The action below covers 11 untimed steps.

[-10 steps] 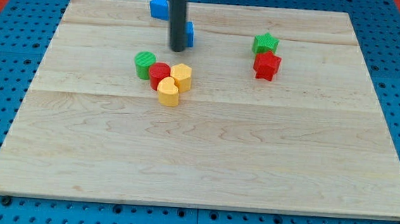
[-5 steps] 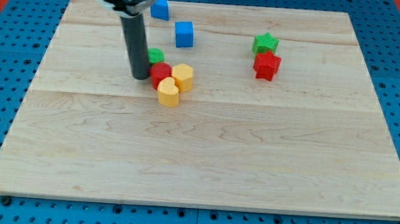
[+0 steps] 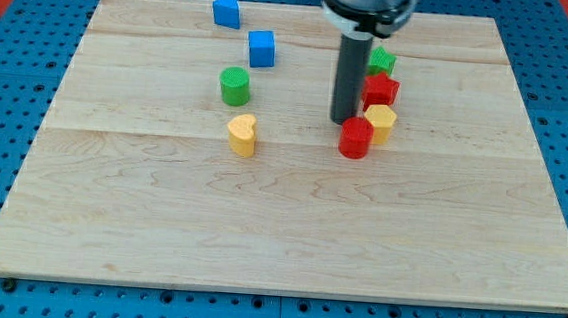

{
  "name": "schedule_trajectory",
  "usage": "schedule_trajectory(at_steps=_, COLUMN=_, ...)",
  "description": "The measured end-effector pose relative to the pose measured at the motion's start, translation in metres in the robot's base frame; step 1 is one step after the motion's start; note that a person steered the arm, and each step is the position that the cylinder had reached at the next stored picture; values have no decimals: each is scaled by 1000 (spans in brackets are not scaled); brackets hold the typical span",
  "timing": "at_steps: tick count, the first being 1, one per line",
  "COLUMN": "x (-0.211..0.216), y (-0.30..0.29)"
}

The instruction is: Place the red circle to the bottom of the red star

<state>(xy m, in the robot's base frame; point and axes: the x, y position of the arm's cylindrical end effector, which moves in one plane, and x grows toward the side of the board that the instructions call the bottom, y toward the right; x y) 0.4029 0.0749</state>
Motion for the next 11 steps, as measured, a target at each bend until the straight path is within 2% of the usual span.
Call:
schedule_trajectory(at_steps=3, x=93, y=94)
schedule_trajectory(at_steps=4, x=117, y=51)
schedule_trajectory(at_steps=5, x=97, y=29)
schedule_trajectory(at_steps=7, x=52, y=28)
schedule_trajectory(at_steps=8, x=51, y=-8)
schedule_trajectory(at_steps=10, x=30, y=9)
schedule_trajectory(at_steps=11, x=31, y=-31)
